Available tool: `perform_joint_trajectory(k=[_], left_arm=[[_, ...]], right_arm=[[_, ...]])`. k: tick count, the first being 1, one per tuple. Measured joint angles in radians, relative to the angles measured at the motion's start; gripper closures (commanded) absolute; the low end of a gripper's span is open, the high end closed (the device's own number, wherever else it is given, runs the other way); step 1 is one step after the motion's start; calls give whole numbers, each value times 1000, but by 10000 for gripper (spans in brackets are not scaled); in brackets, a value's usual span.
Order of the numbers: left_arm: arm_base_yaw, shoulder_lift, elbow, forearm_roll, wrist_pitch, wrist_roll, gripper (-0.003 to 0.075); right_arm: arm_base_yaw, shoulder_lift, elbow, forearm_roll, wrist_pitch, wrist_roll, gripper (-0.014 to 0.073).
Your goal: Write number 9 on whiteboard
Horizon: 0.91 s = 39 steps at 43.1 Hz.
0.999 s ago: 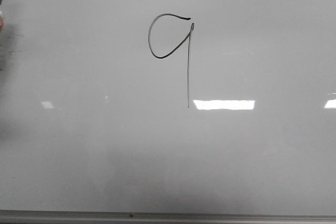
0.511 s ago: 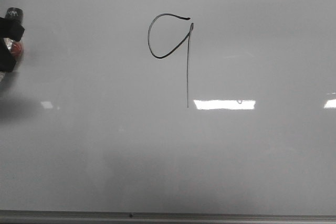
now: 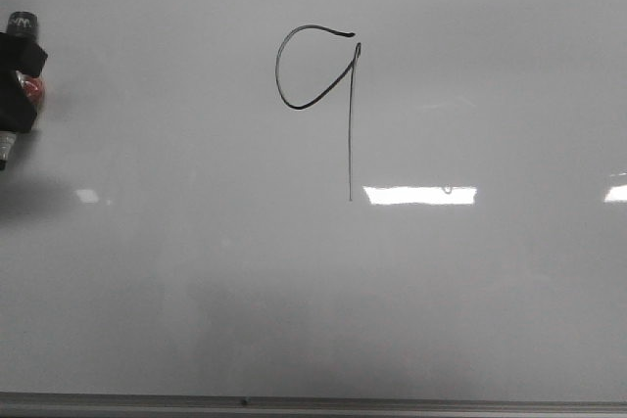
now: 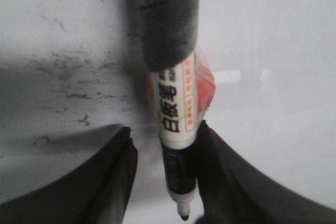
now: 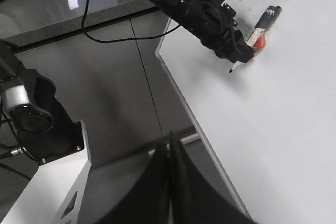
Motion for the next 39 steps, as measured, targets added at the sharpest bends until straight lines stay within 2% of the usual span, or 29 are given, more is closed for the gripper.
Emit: perform_joint_trajectory(k=[7, 10, 24, 29, 39], left_arm=[[0, 0, 0, 0, -2, 0, 225], [0, 0, 0, 0, -2, 0, 190], [-2, -9, 0, 0, 24, 0, 186], [-18, -91, 22, 0, 20, 12, 238], [-82, -428, 148, 0, -8, 21, 440]], right_arm=[[0, 0, 0, 0, 7, 0, 700], [0, 0, 0, 0, 7, 0, 700], [0, 0, 0, 0, 12, 0, 700], [0, 0, 0, 0, 13, 0, 700], [0, 0, 0, 0, 13, 0, 700]])
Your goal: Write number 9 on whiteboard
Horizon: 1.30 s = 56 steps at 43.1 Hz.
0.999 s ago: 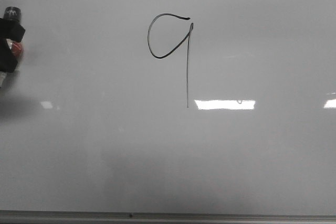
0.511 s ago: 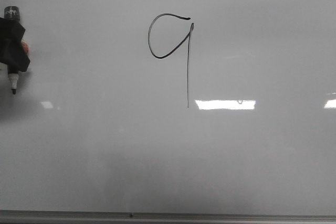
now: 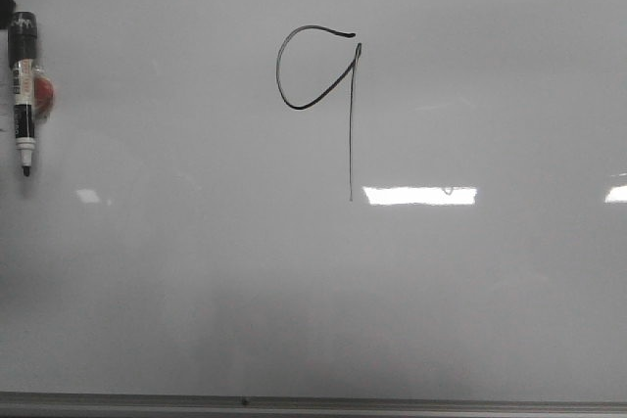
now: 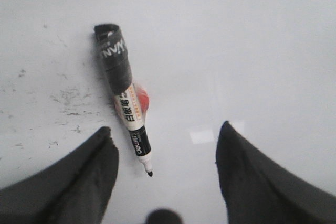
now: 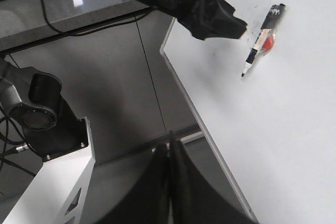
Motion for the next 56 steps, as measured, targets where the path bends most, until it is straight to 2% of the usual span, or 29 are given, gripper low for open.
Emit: perform_joint_trajectory(k=[14, 23, 28, 47, 50, 56], left_arm=[[-20, -525, 219, -6, 22, 2, 741], [-20, -763, 270, -9, 40, 2, 739], [-20, -831, 270, -9, 40, 2, 739], [-20, -851, 270, -9, 38, 2, 739], [-20, -857, 284, 29, 27, -7, 739], [-7, -930, 362, 207, -4, -170, 739]], right_arm=[[0, 0, 0, 0, 0, 0, 700], [0, 0, 0, 0, 0, 0, 700], [0, 0, 0, 0, 0, 0, 700], [0, 0, 0, 0, 0, 0, 700], [0, 0, 0, 0, 0, 0, 700], [0, 0, 0, 0, 0, 0, 700]])
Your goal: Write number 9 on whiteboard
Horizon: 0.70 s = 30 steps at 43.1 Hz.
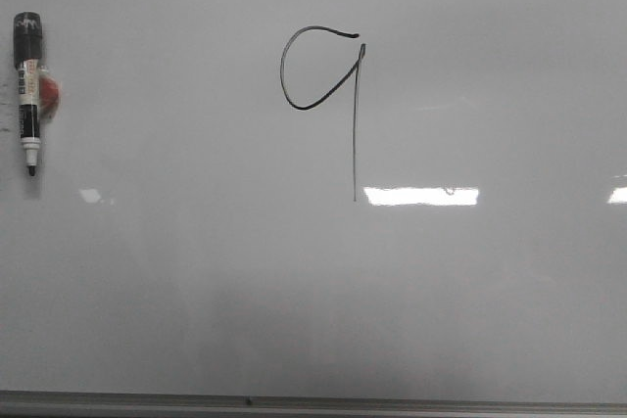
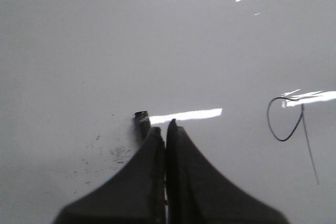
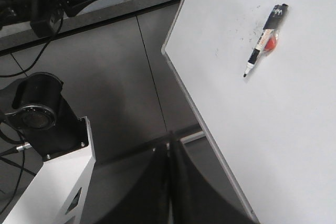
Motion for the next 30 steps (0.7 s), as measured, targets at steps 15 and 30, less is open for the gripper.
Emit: perform_joint_trajectory(k=[15, 30], left_arm=[[115, -166, 337, 143, -76, -89, 739], [134, -166, 414, 147, -179, -89, 739]], right_arm=[[0, 0, 0, 0, 0, 0, 700], [0, 0, 0, 0, 0, 0, 700]])
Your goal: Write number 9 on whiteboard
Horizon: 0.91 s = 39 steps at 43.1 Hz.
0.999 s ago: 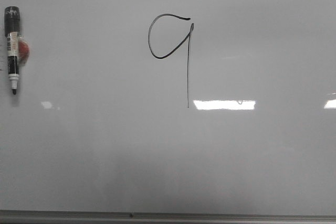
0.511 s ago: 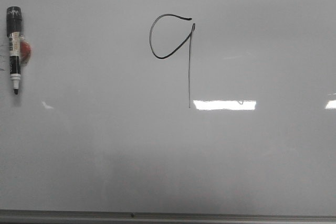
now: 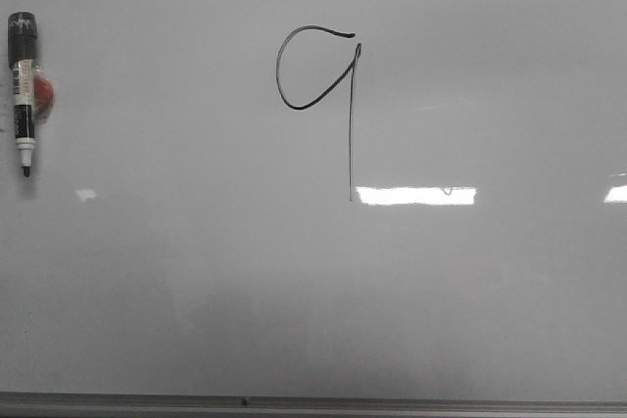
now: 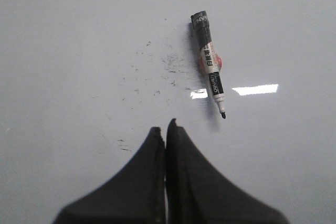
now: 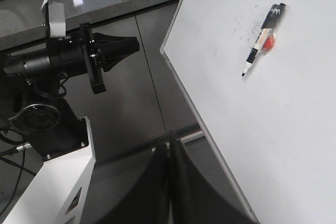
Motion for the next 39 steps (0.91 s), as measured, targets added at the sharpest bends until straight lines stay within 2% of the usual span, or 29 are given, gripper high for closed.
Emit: perform_joint_trajectory(k=[39], left_arm=[[0, 0, 0, 0, 0, 0, 739]], right_arm=[[0, -9, 27, -21, -25, 0, 700]])
